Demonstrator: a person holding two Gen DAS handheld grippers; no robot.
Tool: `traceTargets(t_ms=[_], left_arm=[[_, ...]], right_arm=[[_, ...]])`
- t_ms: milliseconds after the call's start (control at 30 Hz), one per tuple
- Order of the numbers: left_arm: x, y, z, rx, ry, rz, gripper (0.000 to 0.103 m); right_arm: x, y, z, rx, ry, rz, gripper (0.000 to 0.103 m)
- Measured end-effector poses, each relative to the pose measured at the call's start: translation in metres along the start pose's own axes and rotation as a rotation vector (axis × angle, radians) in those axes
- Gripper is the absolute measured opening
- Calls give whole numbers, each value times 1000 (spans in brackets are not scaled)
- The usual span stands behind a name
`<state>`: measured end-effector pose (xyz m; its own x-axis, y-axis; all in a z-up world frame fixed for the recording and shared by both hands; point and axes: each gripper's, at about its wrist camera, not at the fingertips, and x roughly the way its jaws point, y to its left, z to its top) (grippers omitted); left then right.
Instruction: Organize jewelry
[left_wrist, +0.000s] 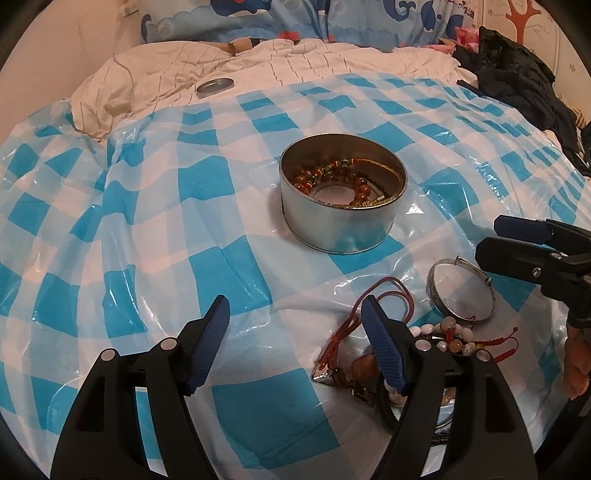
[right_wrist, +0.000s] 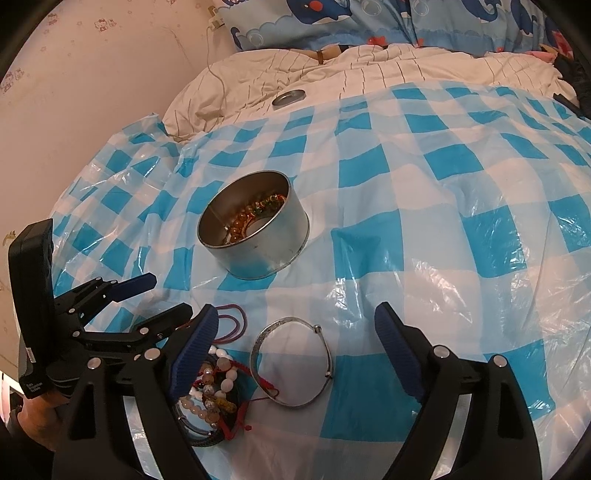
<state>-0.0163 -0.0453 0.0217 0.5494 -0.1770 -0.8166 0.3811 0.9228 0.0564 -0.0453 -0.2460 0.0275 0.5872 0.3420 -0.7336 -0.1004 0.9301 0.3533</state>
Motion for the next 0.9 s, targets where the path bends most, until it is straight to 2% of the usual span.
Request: traceTargets(t_ms=[333,500,633,767,900], left_arm=[[7,7,-1,-42,26,-17,71],[12,13,-1,-109,54,-100,71],[16,13,-3,-96,60,-46,71],[19,9,-3,-95,72,-100,71],[25,0,-6,-50,92,-93,72]], right_arm=[[1,-4,-1,4,4,-10,85],[1,-5,-1,6,10,-20,85],[2,-3,-1,2,18,-29,85],[3,-3,-2,-2,28,-37,85],[6,-3,-2,-21,50,-57,85]])
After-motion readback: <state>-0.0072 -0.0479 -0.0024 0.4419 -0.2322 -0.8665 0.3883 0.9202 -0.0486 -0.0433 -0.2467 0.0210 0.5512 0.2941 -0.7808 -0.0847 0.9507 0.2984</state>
